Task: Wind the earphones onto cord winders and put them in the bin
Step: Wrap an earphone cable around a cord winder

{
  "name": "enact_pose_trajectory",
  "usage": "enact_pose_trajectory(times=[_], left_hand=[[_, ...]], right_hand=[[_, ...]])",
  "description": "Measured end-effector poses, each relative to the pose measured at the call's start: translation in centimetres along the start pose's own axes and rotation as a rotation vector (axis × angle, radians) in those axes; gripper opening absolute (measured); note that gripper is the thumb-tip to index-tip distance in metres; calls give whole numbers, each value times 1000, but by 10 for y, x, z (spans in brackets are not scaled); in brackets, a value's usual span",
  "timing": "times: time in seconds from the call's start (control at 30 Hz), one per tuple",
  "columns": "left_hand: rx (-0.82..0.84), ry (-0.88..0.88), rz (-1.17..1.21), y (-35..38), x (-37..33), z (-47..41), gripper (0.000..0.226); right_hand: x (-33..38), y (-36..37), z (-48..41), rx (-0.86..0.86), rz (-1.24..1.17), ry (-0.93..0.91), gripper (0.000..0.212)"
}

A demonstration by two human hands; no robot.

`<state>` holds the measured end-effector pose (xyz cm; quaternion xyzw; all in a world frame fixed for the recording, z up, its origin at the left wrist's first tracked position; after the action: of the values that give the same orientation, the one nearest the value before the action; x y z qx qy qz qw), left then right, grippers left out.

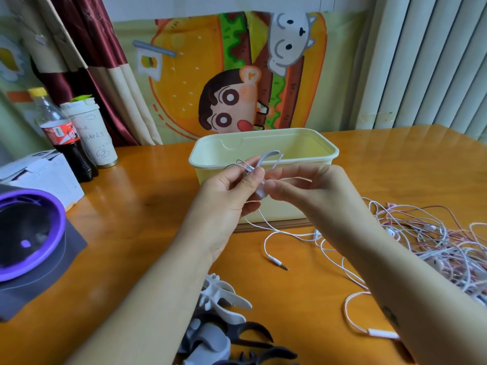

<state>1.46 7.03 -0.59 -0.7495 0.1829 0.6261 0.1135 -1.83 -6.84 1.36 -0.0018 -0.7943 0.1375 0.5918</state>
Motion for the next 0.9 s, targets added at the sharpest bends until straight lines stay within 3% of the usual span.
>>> enact_pose_trajectory(times=[0.17,0.57,0.9], left_hand=[[-45,-1,80,3,-1,2,40],[-159,91,34,6,0,6,32],[-111,85,47,5,-1,3,51]], right_hand=[[-1,10,2,-43,18,-52,20],[-5,2,-2,-25,-107,-55,16],[-6,-1,-3,-39,-224,-49,12]])
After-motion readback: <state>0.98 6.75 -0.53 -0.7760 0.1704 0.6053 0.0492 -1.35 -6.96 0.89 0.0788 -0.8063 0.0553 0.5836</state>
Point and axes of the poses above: each hand's wrist, its own z-axis away from the middle knuckle, its own y-axis out of the palm, x = y × z, the point moved 2 cm from there along -z, towards the middle knuckle, and after that the axes turned 11 degrees about x, right-handed, at the moved point
